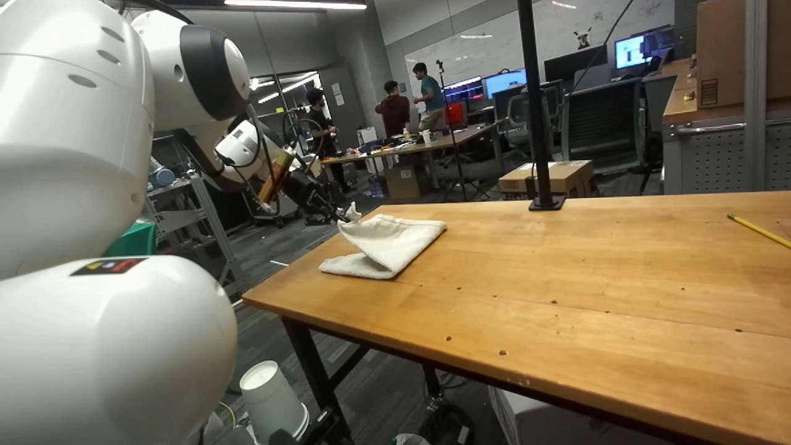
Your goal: Fold the cloth
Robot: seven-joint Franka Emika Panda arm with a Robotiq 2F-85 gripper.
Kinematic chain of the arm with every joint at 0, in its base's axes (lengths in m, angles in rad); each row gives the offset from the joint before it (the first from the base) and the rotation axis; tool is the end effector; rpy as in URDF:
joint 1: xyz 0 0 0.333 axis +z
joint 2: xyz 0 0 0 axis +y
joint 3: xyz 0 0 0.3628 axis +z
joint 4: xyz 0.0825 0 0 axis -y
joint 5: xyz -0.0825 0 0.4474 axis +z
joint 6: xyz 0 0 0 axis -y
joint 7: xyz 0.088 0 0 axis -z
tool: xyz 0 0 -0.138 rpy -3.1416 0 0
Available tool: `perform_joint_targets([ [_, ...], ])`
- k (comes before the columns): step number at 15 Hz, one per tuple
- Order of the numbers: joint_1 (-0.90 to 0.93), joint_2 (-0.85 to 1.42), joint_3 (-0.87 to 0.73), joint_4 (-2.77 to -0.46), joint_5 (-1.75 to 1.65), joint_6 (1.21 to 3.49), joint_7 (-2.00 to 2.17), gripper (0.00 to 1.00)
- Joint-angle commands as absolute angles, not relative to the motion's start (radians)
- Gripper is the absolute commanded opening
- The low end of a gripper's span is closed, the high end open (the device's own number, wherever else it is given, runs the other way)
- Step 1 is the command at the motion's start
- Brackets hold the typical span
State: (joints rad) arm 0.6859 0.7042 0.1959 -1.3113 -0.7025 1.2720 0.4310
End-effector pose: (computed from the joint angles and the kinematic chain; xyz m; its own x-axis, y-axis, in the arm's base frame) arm 0.5595 0.4712 0.3048 0.8797 0.3037 -0.3659 0.4751 -0.5304 0.7021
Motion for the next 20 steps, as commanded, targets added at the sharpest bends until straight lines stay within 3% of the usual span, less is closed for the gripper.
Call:
perform_joint_targets([
  [1,0.706,0.743,0.194,-1.189,-0.585,1.21,0.412,0.01],
  [7,0.691,0.737,0.176,-1.168,-0.36,1.227,0.415,0.04],
  [8,0.674,0.73,0.195,-1.183,-0.361,1.237,0.416,0.29],
  [10,0.667,0.727,0.194,-1.189,-0.34,1.238,0.411,0.32],
  [17,0.633,0.708,0.199,-1.206,-0.291,1.267,0.386,0.87],
  [19,0.627,0.684,0.199,-1.226,-0.3,1.294,0.378,1.0],
  [20,0.625,0.662,0.196,-1.247,-0.314,1.311,0.372,1.0],
])
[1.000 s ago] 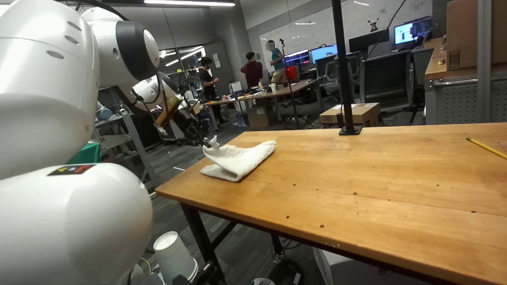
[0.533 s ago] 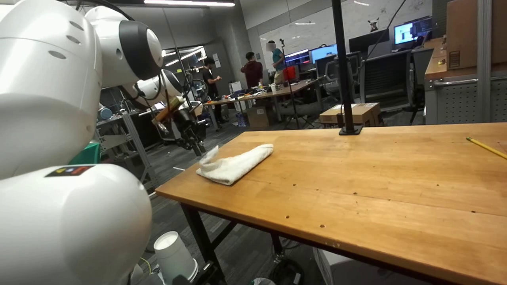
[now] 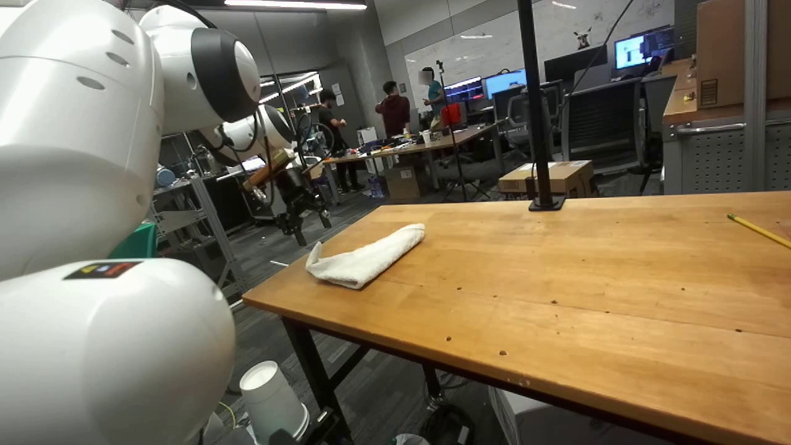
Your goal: Fold the cloth
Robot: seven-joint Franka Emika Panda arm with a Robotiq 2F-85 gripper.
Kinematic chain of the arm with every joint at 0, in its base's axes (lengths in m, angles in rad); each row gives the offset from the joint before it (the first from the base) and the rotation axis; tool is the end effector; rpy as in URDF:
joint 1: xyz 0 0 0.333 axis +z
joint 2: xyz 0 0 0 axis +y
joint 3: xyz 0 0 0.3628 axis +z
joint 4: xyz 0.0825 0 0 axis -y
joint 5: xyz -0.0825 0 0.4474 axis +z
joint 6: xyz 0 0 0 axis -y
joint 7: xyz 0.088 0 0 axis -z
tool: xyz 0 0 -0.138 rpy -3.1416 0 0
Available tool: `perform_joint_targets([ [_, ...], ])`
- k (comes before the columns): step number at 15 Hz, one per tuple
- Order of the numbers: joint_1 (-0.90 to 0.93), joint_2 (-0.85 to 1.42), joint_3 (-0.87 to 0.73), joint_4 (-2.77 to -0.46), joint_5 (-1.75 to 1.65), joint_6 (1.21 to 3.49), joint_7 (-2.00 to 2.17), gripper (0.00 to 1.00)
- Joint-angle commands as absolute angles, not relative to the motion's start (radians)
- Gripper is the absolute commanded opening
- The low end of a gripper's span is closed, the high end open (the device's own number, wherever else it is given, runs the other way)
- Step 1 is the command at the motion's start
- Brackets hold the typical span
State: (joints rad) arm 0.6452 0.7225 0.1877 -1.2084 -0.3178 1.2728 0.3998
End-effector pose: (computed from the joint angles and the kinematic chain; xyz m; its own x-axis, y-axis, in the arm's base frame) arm 0.5545 0.4888 0.3150 0.8326 0.2716 -0.4828 0.4831 -0.7825 0.3928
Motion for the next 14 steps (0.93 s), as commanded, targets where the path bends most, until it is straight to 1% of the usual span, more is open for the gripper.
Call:
perform_joint_targets([
  [1,0.62,0.641,0.196,-1.267,-0.321,1.336,0.366,1.0],
  [4,0.592,0.549,0.195,-1.354,-0.318,1.415,0.363,1.0],
  [6,0.554,0.461,0.201,-1.451,-0.294,1.511,0.35,1.0],
  [14,0.368,0.13,0.205,-1.832,-0.267,2.045,0.183,1.0],
])
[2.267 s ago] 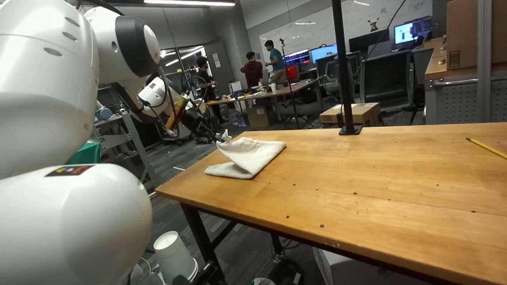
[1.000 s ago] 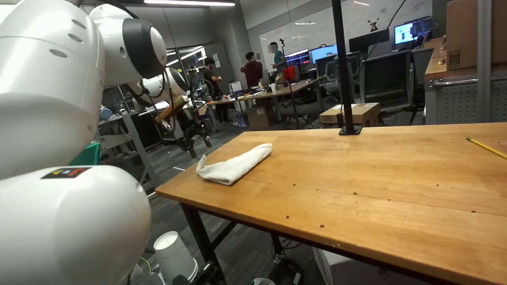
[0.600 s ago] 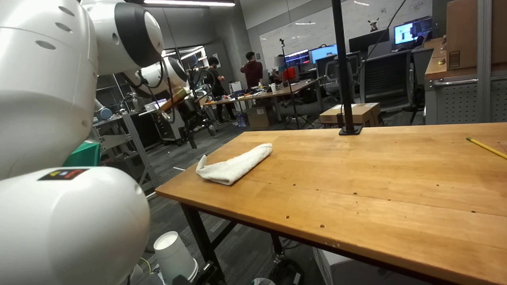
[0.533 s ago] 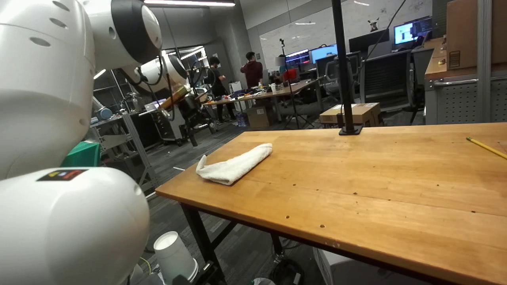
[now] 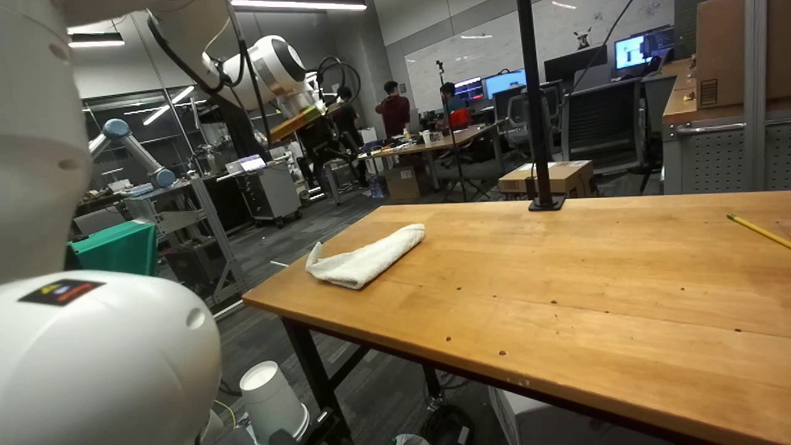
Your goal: Fold the cloth
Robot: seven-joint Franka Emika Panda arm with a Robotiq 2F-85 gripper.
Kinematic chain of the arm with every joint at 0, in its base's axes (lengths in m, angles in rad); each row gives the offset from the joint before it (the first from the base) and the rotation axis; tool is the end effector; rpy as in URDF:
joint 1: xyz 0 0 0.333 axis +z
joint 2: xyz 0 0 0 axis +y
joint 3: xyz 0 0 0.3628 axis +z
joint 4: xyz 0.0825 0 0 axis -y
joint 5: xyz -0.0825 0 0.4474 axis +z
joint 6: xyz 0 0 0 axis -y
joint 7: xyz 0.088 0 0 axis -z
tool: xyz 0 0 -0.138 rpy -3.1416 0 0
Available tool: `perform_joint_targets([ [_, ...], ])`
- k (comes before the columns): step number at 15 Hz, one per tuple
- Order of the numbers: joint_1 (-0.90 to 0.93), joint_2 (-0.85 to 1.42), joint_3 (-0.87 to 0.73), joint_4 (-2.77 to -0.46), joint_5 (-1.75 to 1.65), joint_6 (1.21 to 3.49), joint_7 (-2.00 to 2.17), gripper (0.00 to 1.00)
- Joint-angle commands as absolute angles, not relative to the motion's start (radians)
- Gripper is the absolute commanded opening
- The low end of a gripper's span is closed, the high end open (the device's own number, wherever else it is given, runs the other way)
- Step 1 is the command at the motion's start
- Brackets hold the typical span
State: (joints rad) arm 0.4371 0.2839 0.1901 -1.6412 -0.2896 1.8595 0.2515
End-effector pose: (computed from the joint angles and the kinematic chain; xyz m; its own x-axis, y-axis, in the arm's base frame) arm 0.5982 0.3820 0.4427 0.8961 0.4436 -0.0113 0.4344 -0.8716 0.2272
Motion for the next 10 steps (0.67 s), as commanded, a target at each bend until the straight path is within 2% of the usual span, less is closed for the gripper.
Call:
perform_joint_targets([
  [1,0.347,0.093,0.204,-1.884,-0.265,2.119,0.156,1.0],
  [5,0.286,-0.066,0.195,-2.091,-0.259,2.238,0.109,1.0],
  [6,0.299,0.059,0.21,-1.945,-0.29,2.168,0.142,1.0],
  [10,0.277,-0.033,0.213,-2.06,-0.287,2.202,0.135,1.0],
])
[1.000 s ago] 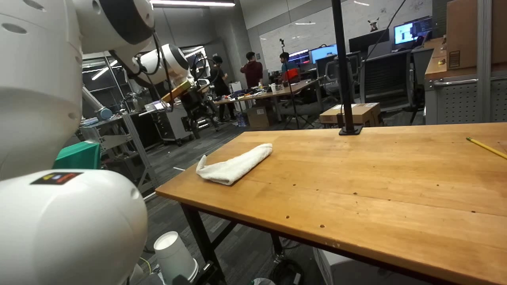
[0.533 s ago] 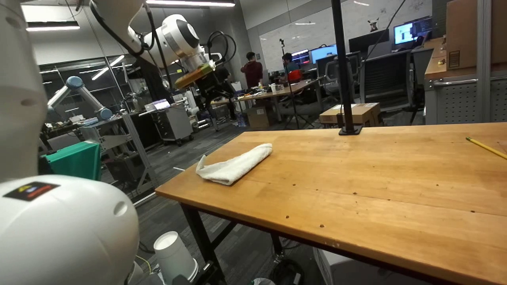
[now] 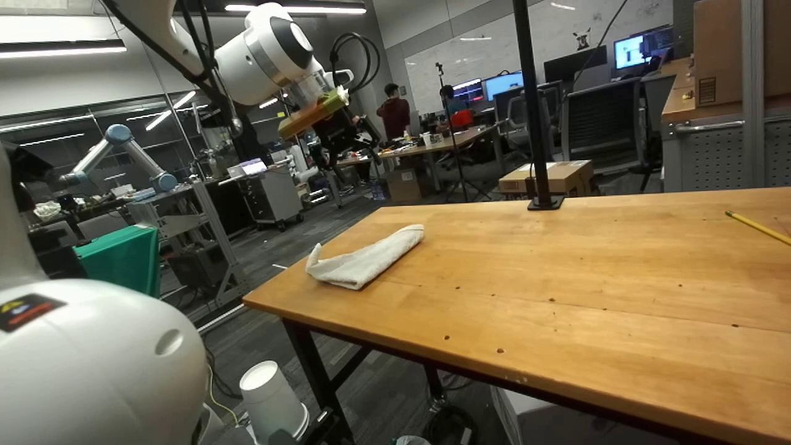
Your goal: Fold the cloth
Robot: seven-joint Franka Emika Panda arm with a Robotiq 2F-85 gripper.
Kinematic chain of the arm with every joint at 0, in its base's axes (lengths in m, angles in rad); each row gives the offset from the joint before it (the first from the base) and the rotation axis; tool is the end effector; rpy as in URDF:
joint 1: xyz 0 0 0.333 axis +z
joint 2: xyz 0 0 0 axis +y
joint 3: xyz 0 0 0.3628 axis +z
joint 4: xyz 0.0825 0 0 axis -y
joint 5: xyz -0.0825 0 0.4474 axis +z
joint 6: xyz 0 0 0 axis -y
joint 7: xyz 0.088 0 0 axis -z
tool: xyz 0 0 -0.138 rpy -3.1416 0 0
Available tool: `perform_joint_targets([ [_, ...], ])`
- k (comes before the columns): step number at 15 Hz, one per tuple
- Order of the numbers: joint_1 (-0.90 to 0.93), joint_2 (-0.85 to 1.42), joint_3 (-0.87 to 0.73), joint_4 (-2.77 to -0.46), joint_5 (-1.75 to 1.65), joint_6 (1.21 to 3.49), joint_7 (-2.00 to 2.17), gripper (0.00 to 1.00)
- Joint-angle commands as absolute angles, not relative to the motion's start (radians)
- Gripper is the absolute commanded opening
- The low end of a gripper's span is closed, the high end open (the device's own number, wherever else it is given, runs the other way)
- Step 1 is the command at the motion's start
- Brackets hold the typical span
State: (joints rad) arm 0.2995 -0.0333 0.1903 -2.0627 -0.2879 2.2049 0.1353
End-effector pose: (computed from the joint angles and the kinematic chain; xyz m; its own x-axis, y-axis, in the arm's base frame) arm 0.5546 0.2775 0.4557 0.8485 0.4959 0.1849 0.4510 -0.8603 0.2378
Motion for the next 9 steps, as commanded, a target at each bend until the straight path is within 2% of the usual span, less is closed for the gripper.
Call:
perform_joint_targets([
  [1,0.275,-0.038,0.213,-2.066,-0.286,2.204,0.134,1.0],
  [9,0.273,-0.041,0.213,-2.073,-0.286,2.21,0.134,1.0],
])
